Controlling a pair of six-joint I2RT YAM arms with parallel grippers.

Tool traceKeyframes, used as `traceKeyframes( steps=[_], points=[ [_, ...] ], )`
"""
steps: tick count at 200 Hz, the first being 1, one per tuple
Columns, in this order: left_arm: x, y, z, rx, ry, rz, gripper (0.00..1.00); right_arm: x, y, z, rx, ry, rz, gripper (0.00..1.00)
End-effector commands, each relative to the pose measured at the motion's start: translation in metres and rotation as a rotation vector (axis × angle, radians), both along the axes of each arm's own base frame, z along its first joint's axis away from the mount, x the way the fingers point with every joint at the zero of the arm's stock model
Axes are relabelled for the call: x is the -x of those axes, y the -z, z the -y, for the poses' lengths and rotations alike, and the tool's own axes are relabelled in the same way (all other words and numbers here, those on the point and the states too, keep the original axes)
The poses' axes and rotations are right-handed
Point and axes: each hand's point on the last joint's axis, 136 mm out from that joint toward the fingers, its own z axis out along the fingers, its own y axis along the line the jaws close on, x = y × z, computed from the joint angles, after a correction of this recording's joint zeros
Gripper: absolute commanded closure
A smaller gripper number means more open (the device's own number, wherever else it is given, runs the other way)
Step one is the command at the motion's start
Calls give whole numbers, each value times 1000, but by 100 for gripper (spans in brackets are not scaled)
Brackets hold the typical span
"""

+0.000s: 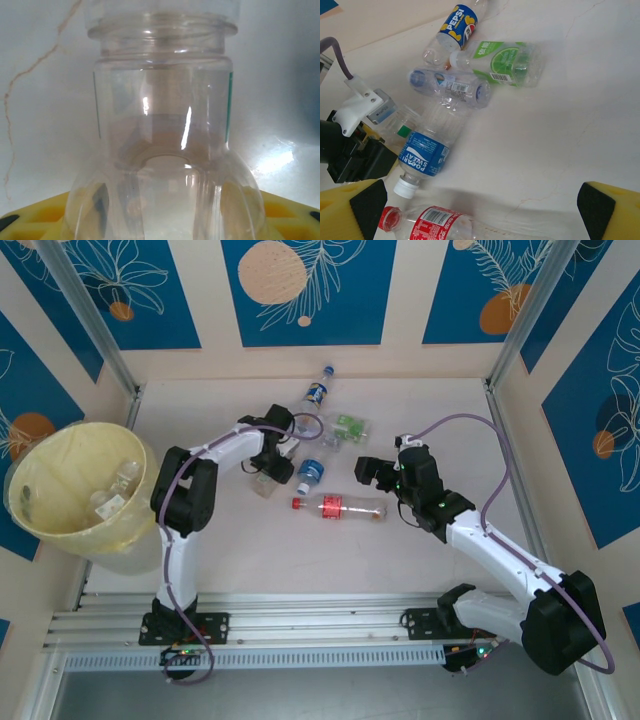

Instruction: Put the plastic bottles in the bin

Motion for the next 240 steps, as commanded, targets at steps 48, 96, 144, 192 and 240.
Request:
traceKeyframes(
  steps=[48,96,144,192,240],
  points=[
    [-13,-36,-21,81,-93,129,73,1,1,5,2,21,3,0],
    [-10,-57,-17,175,-113,166,92,1,1,4,-4,17,6,0],
    [-3,-87,-5,307,-138,211,100,12,-22,-35,-74,-223,118,0],
    [11,-136,11,513,-139,284,100,24,-36,-74,-83,-420,158,0],
    [25,-185,13,635,-154,345,100,30,-50,-107,-49,-542,223,0]
  ],
)
